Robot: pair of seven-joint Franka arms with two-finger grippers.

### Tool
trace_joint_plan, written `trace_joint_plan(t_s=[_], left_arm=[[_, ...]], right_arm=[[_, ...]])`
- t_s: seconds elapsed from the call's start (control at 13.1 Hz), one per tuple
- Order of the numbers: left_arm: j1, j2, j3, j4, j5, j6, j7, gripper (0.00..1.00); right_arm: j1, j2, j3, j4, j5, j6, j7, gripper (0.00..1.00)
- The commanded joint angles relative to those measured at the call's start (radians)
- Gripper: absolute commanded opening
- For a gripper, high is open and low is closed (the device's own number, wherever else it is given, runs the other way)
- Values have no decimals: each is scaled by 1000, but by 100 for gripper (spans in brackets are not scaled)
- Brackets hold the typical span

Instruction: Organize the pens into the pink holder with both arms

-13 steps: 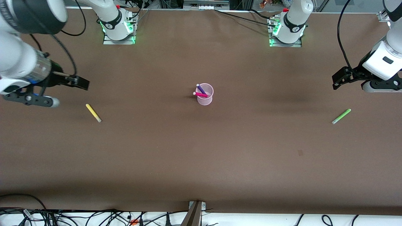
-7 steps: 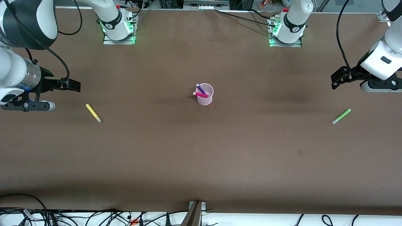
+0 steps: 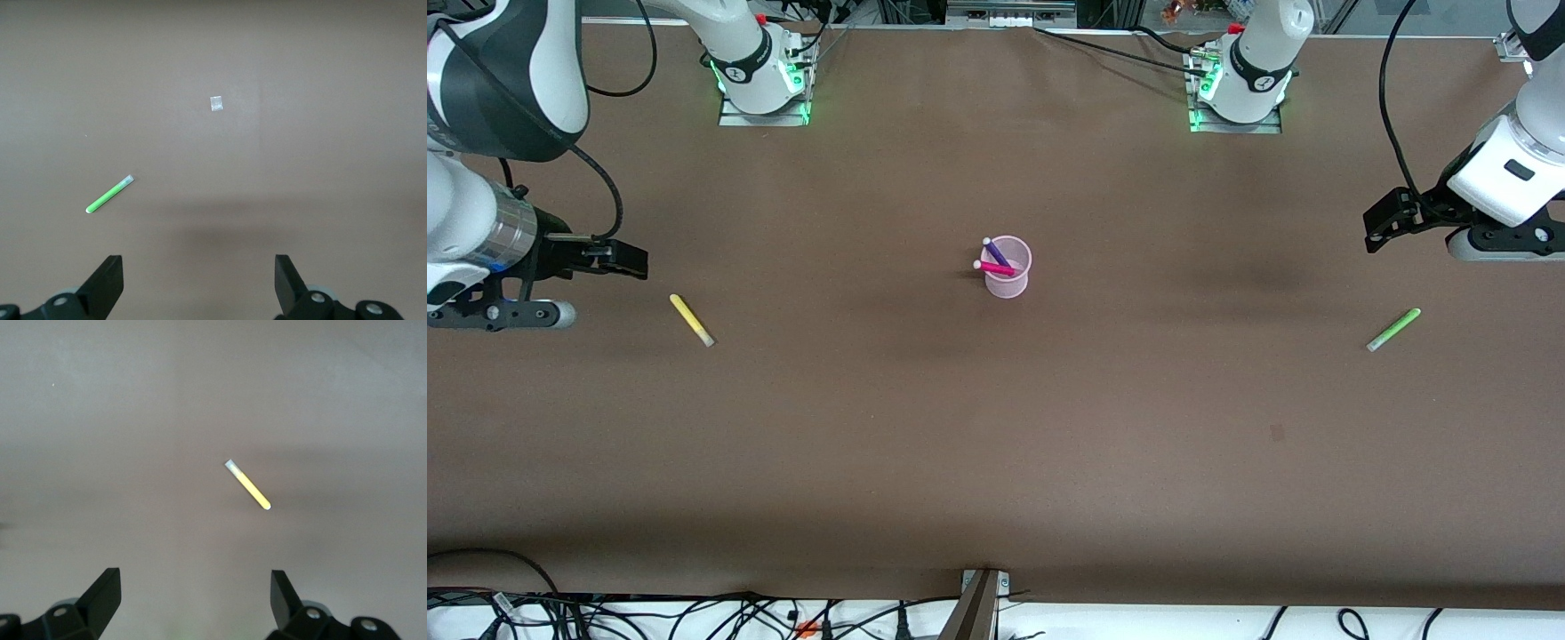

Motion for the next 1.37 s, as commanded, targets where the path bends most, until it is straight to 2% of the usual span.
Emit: trace_joint_plan(t_s=[0.0,0.23,0.46,0.68,0.91,1.29], left_arm=[[2,-3,0,13,-11,-18,24,100],[1,-3,-1,13,-9,-23,24,100],[-1,-3,-1,15,-9,-25,23,100],[1,-2,0,30,-11,-28,23,100],[7,3,0,33,-11,-26,20,100],[2,3,-1,47,-11,-28,18,100]], right_arm=[[-112,-40,110,-32,15,14,-14,99],[-316,-68,325,-33,-4,15,-4,99],[-412,-76,440,-35,-59,14,8,99],[-513,-105,590,-56,-131,15,111,99],[-553,-134,618,-119,-131,61,113,99],[-547,-134,618,-110,-123,46,124,100]])
